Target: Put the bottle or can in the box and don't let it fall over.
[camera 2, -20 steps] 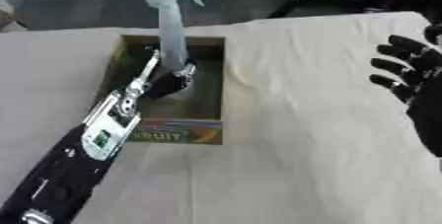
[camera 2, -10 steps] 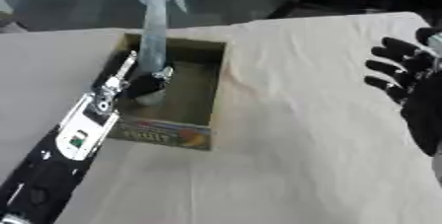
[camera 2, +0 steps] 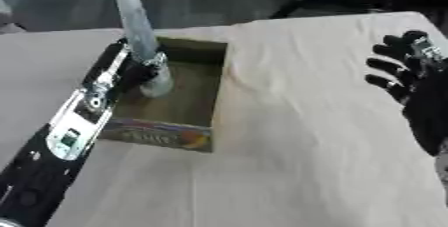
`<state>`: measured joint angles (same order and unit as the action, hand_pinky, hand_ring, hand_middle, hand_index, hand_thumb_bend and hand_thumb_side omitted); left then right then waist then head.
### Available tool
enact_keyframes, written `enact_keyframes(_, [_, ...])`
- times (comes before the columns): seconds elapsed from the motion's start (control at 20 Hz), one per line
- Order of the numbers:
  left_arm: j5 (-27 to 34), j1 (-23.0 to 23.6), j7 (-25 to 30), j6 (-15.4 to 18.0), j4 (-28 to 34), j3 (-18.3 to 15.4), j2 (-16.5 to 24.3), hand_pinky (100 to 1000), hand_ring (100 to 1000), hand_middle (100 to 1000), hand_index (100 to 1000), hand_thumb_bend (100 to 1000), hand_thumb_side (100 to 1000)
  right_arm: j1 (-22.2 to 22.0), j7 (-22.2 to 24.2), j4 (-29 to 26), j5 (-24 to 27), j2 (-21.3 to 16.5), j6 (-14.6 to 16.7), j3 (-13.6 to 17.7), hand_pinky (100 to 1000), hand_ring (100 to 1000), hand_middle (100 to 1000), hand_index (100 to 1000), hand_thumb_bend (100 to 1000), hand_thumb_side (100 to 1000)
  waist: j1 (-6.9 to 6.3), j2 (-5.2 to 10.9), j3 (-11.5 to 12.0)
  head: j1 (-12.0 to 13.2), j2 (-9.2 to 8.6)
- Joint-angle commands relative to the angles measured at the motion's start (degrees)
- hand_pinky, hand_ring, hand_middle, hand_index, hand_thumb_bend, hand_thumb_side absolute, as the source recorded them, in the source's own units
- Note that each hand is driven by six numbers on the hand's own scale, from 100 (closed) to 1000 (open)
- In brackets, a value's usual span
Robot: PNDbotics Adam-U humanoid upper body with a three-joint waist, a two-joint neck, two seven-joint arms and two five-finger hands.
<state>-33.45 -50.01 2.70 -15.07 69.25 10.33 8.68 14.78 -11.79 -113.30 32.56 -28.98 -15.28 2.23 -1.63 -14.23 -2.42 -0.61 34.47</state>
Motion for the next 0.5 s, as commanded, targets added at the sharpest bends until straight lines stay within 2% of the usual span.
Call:
enact_keyframes(0.05, [-0.6, -1.1, -1.3, -0.3, 0.6, -1.0, 1.0, 1000, 831, 729, 926, 100, 237, 0.5, 1.1, -1.3, 0.4, -1.7, 0.2, 0.5, 827, 846, 801, 830, 100, 509, 0.3, 1.64, 0.0, -0.1, -0.3])
enact_keyframes(0.15, [-0.5, -1.0, -3.6, -1.3, -0.2, -1.7, 0.8, 1000, 826, 724, 917, 100, 207, 0.5, 1.2, -1.3, 0.5, -1.7, 0.1, 0.5, 827, 845, 802, 830, 100, 528, 0.33, 1.63, 0.0, -0.1, -0.34])
enact_keyframes(0.25, [0.2, -1.1, -5.8, -2.3, -1.1, -1.8, 0.6, 1000, 831, 741, 932, 100, 218, 0.5, 1.2, -1.3, 0.5, -1.7, 0.1, 0.5, 827, 845, 802, 830, 100, 472, 0.35, 1.62, -0.1, -0.1, -0.32])
enact_keyframes(0.3, [0.6, -1.1, -6.3, -2.5, -1.5, -1.5, 0.5, 1000, 838, 757, 974, 100, 233, 0.5, 1.2, -1.3, 0.5, -1.7, 0.1, 0.5, 827, 845, 802, 830, 100, 508, 0.34, 1.61, -0.1, 0.0, -0.33])
enact_keyframes(0.35, [0.8, -1.2, -6.3, -2.4, -1.9, -1.2, 0.4, 1000, 842, 767, 999, 100, 313, 0.5, 1.2, -1.3, 0.5, -1.7, 0.1, 0.5, 827, 845, 802, 830, 100, 500, 0.34, 1.61, -0.1, 0.0, -0.33])
enact_keyframes(0.4, [1.0, -1.4, -5.8, -2.1, -2.3, -0.9, 0.3, 1000, 843, 770, 1000, 100, 501, 0.6, 1.2, -1.3, 0.5, -1.6, 0.1, 0.5, 827, 845, 801, 830, 100, 476, 0.35, 1.6, -0.2, 0.1, -0.34])
enact_keyframes(0.5, [0.6, -1.8, -3.9, -1.5, -3.5, -0.4, 0.2, 1000, 853, 785, 1000, 100, 780, 0.7, 1.3, -1.3, 0.6, -1.6, 0.0, 0.5, 827, 845, 802, 830, 100, 470, 0.39, 1.57, -0.3, 0.1, -0.36])
